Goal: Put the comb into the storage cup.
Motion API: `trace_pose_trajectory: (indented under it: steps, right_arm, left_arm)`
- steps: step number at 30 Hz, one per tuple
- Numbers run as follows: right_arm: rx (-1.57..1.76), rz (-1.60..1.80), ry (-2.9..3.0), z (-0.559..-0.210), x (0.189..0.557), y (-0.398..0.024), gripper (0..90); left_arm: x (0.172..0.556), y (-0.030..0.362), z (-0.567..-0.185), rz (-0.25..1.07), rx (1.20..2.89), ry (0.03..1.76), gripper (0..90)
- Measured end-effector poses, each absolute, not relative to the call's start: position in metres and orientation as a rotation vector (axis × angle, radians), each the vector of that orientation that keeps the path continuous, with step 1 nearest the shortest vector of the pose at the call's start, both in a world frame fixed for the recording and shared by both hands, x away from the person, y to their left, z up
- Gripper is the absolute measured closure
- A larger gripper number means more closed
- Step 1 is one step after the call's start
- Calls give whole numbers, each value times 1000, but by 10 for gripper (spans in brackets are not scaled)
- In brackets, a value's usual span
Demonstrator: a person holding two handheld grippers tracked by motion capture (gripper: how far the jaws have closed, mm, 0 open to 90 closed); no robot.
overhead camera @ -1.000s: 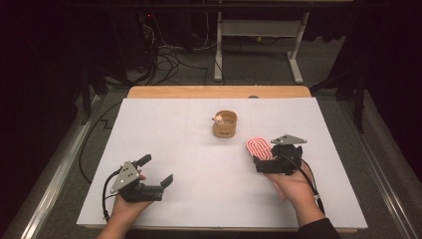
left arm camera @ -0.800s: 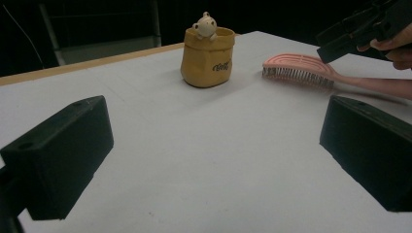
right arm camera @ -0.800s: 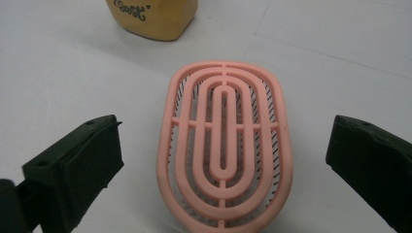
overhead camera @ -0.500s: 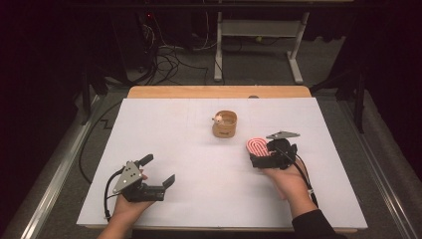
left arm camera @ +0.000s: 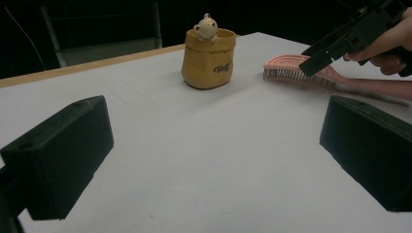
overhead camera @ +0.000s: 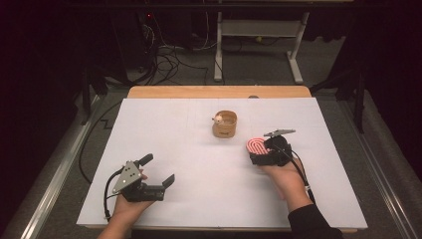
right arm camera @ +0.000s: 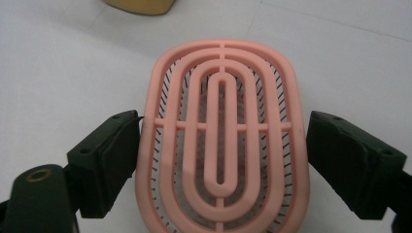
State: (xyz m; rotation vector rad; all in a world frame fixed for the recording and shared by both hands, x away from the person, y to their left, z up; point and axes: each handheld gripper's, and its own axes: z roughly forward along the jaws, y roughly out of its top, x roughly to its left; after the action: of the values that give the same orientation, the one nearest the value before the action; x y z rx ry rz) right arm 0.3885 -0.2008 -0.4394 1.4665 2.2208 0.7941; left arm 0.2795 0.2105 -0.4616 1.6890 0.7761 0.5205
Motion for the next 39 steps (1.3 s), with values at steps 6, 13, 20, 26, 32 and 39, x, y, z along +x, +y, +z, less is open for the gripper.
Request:
trace_pose_trajectory:
  steps: [6, 13, 20, 26, 32, 39]
  right_arm:
    - [1479, 767, 2231, -442, 390, -199, 164]
    - [1472, 743, 2236, -443, 390, -196, 185]
    - [1472, 724, 2239, -443, 391, -194, 189]
    - [1460, 709, 2249, -444, 392, -193, 184]
    - [1464, 702, 2253, -445, 392, -193, 176]
    - [1464, 683, 2258, -447, 393, -193, 193]
  left_arm:
    - [280, 210, -462, 518, 1687, 776, 0]
    - [280, 210, -462, 515, 1683, 778, 0]
    - [280, 210, -462, 515, 1682, 779, 0]
    - [280, 211, -462, 515, 1681, 779, 0]
    - [280, 210, -462, 514, 1681, 780, 0]
    - [280, 211, -461, 517, 1681, 779, 0]
